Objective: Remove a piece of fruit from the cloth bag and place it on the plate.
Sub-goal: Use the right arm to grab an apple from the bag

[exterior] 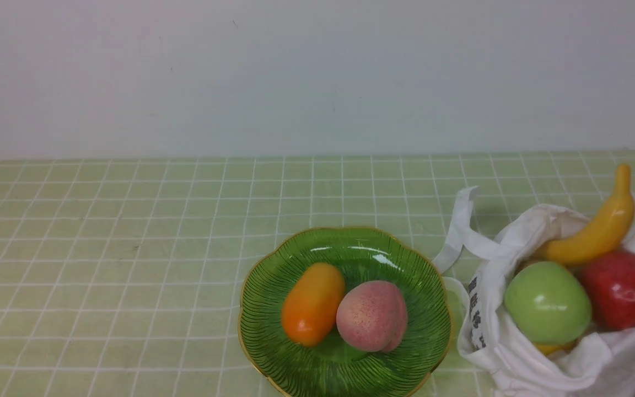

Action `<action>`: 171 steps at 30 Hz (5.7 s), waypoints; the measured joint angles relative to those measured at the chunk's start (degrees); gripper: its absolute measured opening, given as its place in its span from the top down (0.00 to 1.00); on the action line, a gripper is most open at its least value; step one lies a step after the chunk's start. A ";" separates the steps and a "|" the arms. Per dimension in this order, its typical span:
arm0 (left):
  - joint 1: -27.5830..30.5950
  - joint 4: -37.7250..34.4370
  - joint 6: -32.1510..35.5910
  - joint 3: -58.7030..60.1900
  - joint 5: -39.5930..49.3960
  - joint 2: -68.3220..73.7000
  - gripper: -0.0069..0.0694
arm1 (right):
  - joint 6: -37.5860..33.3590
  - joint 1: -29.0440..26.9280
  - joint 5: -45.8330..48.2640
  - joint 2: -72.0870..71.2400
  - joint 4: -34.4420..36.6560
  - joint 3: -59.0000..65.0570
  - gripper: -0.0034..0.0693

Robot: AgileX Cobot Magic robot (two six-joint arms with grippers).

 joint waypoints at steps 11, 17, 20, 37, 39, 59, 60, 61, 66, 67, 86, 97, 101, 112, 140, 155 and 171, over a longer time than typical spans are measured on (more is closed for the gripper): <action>0.00 0.00 0.00 0.00 0.00 0.00 0.92 | 0.00 0.00 0.00 0.00 0.00 0.00 0.97; 0.00 0.00 0.00 0.00 0.00 0.00 0.92 | 0.00 0.00 0.00 0.00 0.00 0.00 0.97; 0.00 0.00 0.00 0.00 0.00 0.00 0.92 | 0.00 0.00 0.00 0.00 0.00 0.00 0.97; 0.00 0.00 0.00 0.00 0.00 0.00 0.92 | -0.32 0.00 0.00 0.00 0.00 0.00 0.97; 0.00 0.00 0.00 0.00 0.00 0.00 0.92 | -0.36 0.00 0.00 0.00 0.00 0.00 0.97; 0.00 0.00 0.00 0.00 0.00 0.00 0.92 | 1.72 0.00 -0.82 0.00 3.49 0.00 0.97; 0.00 0.00 0.00 0.00 0.00 0.00 0.92 | 4.36 0.00 -1.86 0.00 7.94 0.17 0.97; 0.00 0.00 0.00 0.00 0.00 0.00 0.92 | 6.36 0.00 -2.78 0.00 11.55 0.17 0.97; 0.00 0.00 0.00 0.00 0.00 0.00 0.92 | 10.00 0.00 -5.19 0.00 21.37 0.17 0.97; 0.00 0.00 0.00 0.00 0.00 0.00 0.92 | 10.18 0.00 -5.42 0.00 23.05 0.17 0.97; 0.00 0.00 0.00 0.00 0.00 0.00 0.92 | -4.79 0.00 16.22 14.31 22.56 -24.13 0.97; 0.00 0.00 0.00 0.00 0.00 0.00 0.92 | -19.43 0.00 37.03 52.38 25.47 -36.81 0.97; 0.00 0.00 0.00 0.00 0.00 0.00 0.92 | -27.15 0.00 39.14 59.16 31.01 -42.42 0.95; 0.00 0.00 0.00 0.00 0.00 0.00 0.92 | -27.19 7.50 39.86 64.55 27.60 -50.79 0.76; 0.00 0.00 0.00 0.00 0.00 0.00 0.92 | 10.78 26.13 39.39 82.99 -14.34 -58.37 0.12; 0.00 0.00 0.00 0.00 0.00 0.00 0.92 | 11.32 26.13 38.75 85.18 -15.18 -58.64 0.21; 0.00 -0.05 0.00 0.00 0.00 0.00 0.92 | 11.32 26.13 49.56 78.61 -14.23 -66.17 0.21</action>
